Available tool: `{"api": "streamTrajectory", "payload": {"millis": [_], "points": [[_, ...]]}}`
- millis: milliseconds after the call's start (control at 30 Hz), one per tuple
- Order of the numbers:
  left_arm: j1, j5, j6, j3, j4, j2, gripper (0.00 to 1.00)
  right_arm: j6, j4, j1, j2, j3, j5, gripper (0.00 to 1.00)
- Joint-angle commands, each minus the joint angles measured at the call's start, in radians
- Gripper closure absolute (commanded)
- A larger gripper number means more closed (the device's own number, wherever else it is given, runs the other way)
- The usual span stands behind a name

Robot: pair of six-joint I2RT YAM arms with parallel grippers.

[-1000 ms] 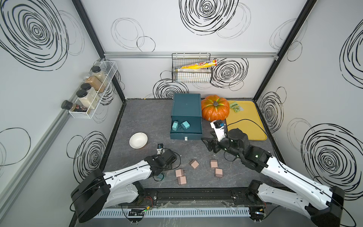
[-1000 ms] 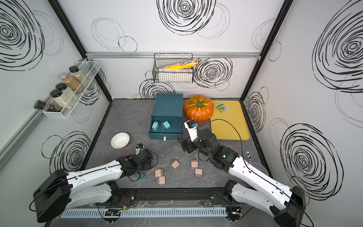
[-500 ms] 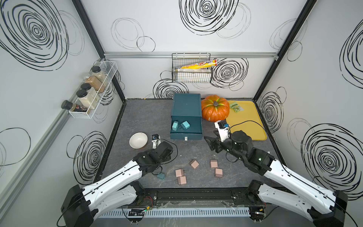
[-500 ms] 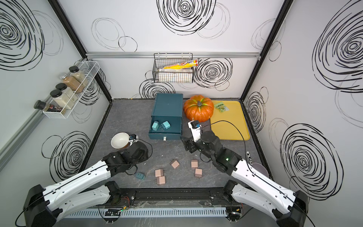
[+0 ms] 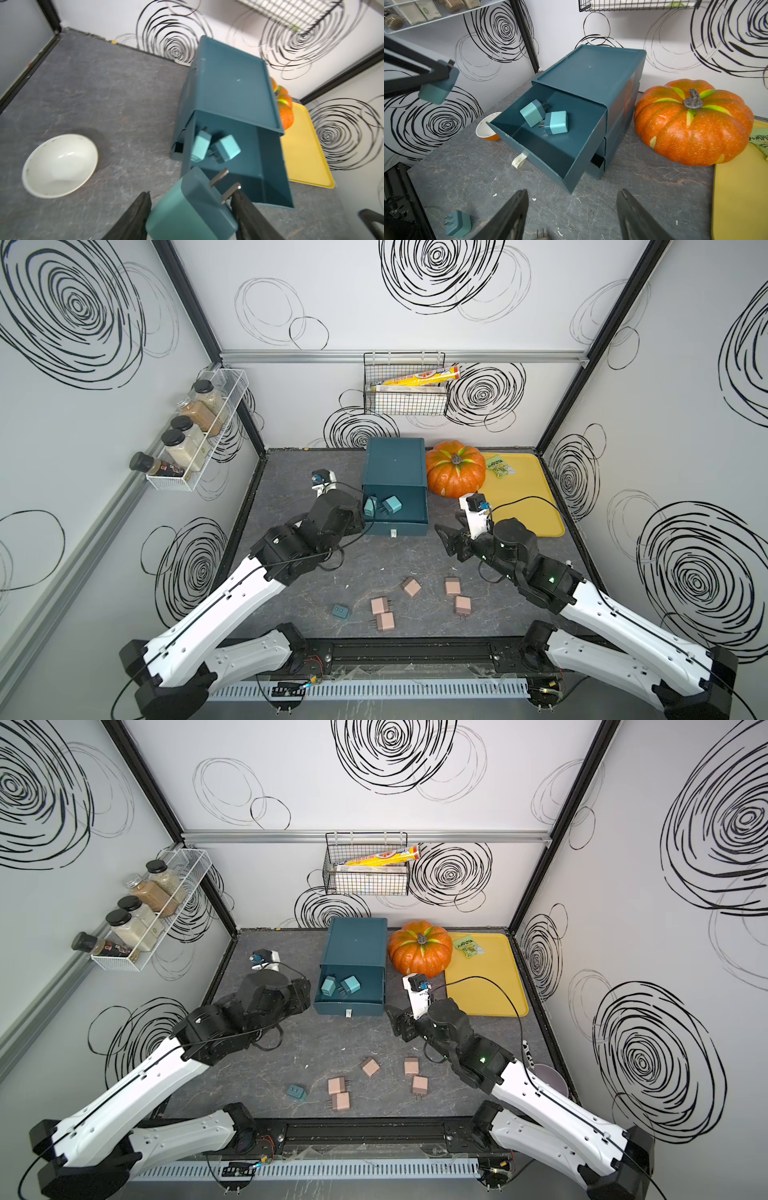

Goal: Place the plugs into the drawer by color
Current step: Place the plug in the drawer.

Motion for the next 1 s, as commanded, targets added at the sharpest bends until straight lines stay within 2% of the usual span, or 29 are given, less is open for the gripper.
{"api": "streamTrajectory", "payload": {"millis": [0,167,333,500,667,833,967], "points": [[-0.068,0.036,0.135,0.093,0.054,0.146,0.54,0.013,0.022,-0.004,-0.020,-0.009,0.030,0.29],[-0.078,0.110,0.223,0.267,0.035,0.393,0.57,0.015,0.032,-0.003,-0.053,-0.021,0.049,0.29],[-0.068,0.165,0.252,0.328,0.037,0.523,0.57,0.015,0.037,-0.004,-0.077,-0.029,0.057,0.29],[-0.062,0.177,0.239,0.357,0.004,0.592,0.55,0.015,0.036,-0.004,-0.066,-0.027,0.057,0.29],[-0.028,0.141,0.208,0.358,-0.013,0.632,0.52,0.012,0.034,-0.003,-0.050,-0.025,0.055,0.29],[-0.021,0.142,0.207,0.377,-0.029,0.671,0.43,0.010,0.032,-0.004,-0.036,-0.020,0.051,0.29],[-0.021,0.116,0.196,0.382,-0.035,0.681,0.39,0.007,0.028,-0.004,-0.026,-0.016,0.052,0.29]]}}
